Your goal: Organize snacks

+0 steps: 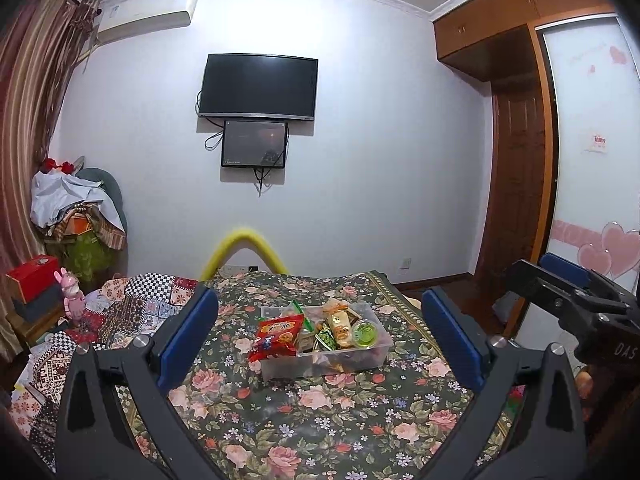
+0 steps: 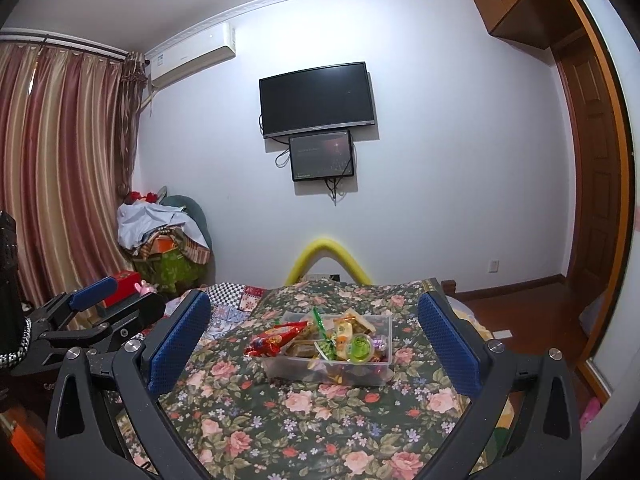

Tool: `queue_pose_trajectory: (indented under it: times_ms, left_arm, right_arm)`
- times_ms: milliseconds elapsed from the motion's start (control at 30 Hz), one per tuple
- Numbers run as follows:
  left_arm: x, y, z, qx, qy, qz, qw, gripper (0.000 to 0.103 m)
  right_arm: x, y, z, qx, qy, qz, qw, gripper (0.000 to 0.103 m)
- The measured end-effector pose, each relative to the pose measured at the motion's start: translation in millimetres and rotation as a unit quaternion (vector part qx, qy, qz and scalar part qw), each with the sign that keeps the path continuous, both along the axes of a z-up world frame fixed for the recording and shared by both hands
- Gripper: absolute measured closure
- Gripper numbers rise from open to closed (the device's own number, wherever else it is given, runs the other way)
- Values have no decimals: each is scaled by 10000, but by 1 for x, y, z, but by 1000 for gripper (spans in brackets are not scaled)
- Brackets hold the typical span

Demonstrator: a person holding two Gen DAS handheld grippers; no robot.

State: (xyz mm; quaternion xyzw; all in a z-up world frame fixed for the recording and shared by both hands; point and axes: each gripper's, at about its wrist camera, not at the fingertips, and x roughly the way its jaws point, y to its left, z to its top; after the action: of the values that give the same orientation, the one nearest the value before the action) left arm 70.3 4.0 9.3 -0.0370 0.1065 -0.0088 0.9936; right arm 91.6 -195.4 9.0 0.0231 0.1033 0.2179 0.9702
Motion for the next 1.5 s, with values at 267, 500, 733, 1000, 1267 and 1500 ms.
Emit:
queue_pose_trajectory:
  times_ms: [267,500,733,1000,1267,1500]
  left_arm:
    - [1,1,0,-24,14,15,10000,0]
    - [2,1,-2,-21,45,-2,10000,0]
    - [1,-2,-3,0,5,-97,10000,0]
    - [1,-3,-3,-14,9,-215,9998,0]
    - [1,-2,-2,-39,44,-248,9997,0]
    - [3,-3,-2,-109,60,-238,9996,0]
  right_arm:
    - [-1,0,1,6,14,9,10000,0]
    - [-1,1,2,-9,24,8,10000,0]
    - [-3,1,2,-6,16,-2,10000,0]
    - [-3,2,3,-26,-15,-36,10000,0]
    - [-3,3,2,-53,5,-38,10000,0]
    - [0,5,0,-77,57,-20,10000,0]
